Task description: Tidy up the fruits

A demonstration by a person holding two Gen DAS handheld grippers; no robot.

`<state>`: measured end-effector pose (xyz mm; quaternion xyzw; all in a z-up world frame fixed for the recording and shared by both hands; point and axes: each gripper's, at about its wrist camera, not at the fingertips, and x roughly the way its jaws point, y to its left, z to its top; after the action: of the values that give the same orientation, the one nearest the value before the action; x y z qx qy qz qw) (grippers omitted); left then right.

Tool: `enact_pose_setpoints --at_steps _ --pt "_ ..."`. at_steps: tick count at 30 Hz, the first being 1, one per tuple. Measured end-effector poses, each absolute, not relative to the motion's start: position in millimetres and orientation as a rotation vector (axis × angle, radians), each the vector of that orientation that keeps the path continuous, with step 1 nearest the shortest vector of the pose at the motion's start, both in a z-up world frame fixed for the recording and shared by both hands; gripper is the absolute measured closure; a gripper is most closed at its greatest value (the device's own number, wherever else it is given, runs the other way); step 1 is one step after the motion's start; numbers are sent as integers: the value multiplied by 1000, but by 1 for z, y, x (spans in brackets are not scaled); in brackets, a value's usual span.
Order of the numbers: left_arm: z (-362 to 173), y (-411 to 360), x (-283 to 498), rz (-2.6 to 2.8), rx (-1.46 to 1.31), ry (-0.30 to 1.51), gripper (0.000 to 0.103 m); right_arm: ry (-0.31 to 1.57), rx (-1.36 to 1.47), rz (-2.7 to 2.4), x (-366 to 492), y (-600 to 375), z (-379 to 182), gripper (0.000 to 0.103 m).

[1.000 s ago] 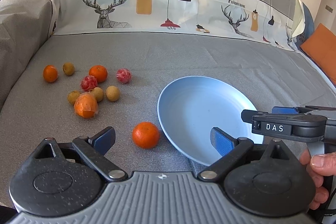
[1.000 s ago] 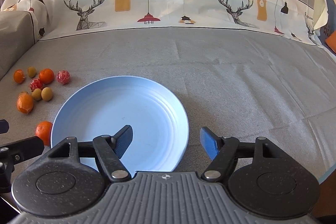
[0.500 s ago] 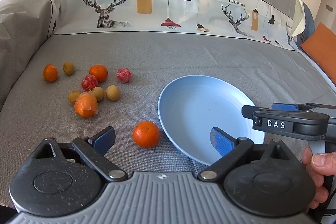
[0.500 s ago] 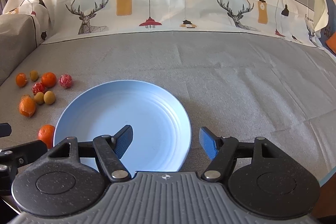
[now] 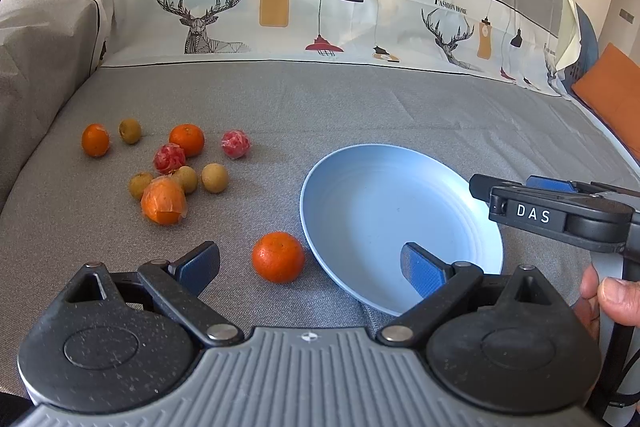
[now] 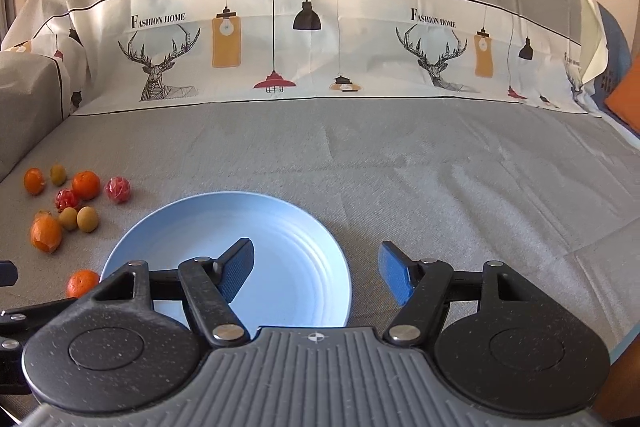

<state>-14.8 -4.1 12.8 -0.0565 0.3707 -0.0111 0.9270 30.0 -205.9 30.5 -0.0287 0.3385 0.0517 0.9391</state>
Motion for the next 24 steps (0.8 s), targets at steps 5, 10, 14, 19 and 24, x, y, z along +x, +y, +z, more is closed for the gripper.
enact_pose_setpoints --at_steps 5,10,14,19,24 --pt "13 -4 -16 -30 -114 756 4 694 -40 117 30 -208 30 33" --pt "16 -4 -18 -52 -115 743 13 698 -31 122 30 -209 33 33" --pt "24 3 -23 -98 -163 724 53 700 -27 141 29 -208 34 44" --pt "55 33 -17 -126 -206 678 88 697 10 166 29 -210 38 63" --pt "78 87 -2 -83 -227 633 88 672 42 241 26 -206 43 69"
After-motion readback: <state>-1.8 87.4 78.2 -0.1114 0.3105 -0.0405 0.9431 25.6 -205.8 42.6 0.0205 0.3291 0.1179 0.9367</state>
